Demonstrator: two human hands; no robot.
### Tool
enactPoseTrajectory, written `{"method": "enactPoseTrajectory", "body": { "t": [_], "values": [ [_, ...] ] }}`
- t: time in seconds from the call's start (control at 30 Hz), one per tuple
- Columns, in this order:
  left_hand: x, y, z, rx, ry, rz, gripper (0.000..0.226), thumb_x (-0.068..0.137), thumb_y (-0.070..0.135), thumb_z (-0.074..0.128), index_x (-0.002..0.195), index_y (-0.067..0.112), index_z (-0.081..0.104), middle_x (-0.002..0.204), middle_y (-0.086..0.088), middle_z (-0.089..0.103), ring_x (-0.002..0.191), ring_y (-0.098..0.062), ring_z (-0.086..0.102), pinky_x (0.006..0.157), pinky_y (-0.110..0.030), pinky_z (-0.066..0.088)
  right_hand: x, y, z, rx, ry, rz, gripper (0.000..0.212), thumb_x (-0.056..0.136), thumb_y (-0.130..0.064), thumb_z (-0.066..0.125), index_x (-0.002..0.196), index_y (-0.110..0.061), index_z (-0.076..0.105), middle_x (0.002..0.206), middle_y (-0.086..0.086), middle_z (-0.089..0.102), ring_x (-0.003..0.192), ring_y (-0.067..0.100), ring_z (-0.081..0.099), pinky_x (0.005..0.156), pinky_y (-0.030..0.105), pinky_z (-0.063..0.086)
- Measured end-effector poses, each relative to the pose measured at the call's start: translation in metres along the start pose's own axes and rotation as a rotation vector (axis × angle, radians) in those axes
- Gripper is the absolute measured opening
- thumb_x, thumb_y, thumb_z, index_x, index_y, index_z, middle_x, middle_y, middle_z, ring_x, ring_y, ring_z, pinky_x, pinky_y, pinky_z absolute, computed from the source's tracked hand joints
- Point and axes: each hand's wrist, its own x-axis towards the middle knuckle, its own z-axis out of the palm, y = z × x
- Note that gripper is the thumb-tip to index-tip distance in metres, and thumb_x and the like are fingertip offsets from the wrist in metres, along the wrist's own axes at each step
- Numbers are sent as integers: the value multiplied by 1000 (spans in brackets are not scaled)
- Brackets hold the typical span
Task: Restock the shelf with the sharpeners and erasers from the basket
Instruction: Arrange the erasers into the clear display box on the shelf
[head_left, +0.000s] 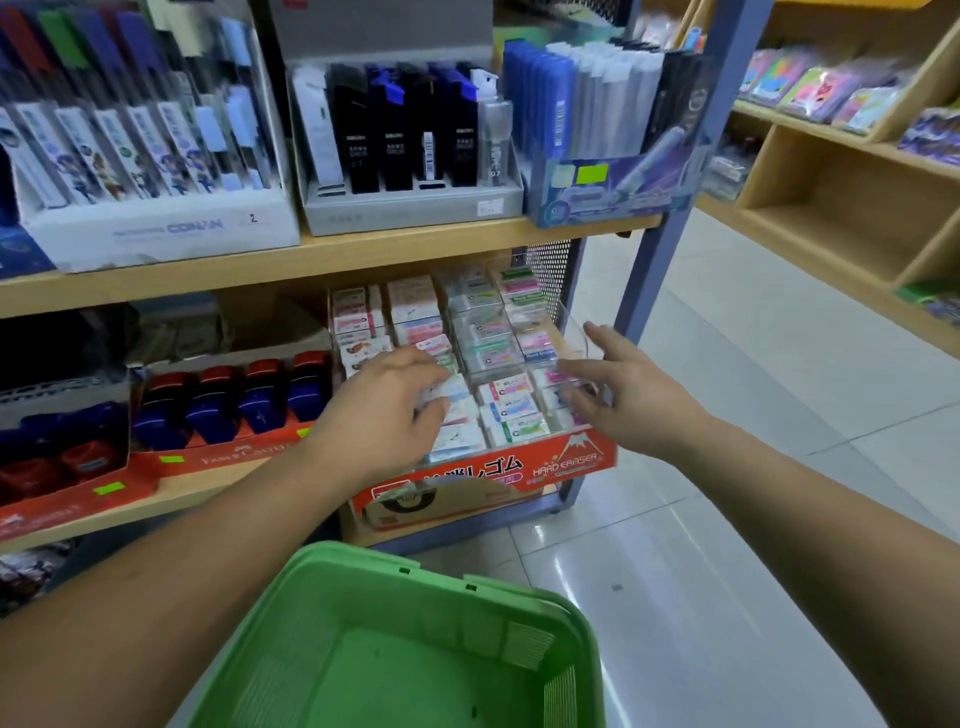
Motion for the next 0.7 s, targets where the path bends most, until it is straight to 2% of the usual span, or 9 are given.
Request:
{"method": "enactPoseTrajectory", "body": {
  "t": [0.17,0.27,0.37,0.43,0.5,0.53,0.6,0.7],
  "values": [
    [-1,7,9,13,-34,-25,42,98,26,66,137,11,66,140,-4,60,130,-23,53,105,-30,40,-5,-3,9,-31,-8,4,53,99,-59,58,149,-48,48,175,-12,4,148,18,41,94,40,61],
    [-2,11,9,25,-27,-32,44,98,29,66,139,13,64,144,-3,57,135,-21,49,109,-30,38,-6,-6,8,-40,31,36,53,97,-61,59,147,-45,52,175,-8,12,147,21,44,96,43,60],
    [-4,16,7,28,-15,-27,45,99,31,64,141,16,62,147,-1,55,137,-19,46,109,-31,38,-9,-16,7,-95,188,-124,50,100,-60,55,144,-38,59,172,0,25,153,24,34,112,49,47],
    [-6,16,5,25,-27,-31,44,100,32,64,141,17,62,146,0,55,135,-18,47,109,-32,39,-9,-28,10,-121,154,-255,47,102,-61,49,142,-41,61,173,2,20,160,26,17,125,53,29],
    [-8,13,3,29,-36,-40,44,99,32,64,140,16,63,144,0,56,134,-18,49,108,-32,41,-7,-38,14,-191,66,-323,44,104,-59,46,142,-45,60,175,0,12,162,26,3,128,51,11],
    [-9,11,2,26,-37,-49,44,99,31,65,140,15,63,144,0,56,133,-18,50,108,-32,41,-6,-41,17,-211,30,-333,43,104,-59,45,142,-47,60,175,-1,9,162,26,0,129,50,8],
    [-13,8,0,3,-40,-61,43,98,30,66,138,14,64,143,0,57,131,-18,52,108,-30,41,-6,-41,18,-209,-5,-338,42,105,-59,44,143,-49,58,175,0,11,162,28,6,129,50,13],
    [-18,5,-4,-11,-56,-56,43,98,28,67,138,13,65,141,0,58,129,-18,54,108,-30,43,-9,-34,17,-194,-17,-298,45,103,-62,44,145,-50,55,173,-1,21,159,25,22,122,50,35]
  ]
}}
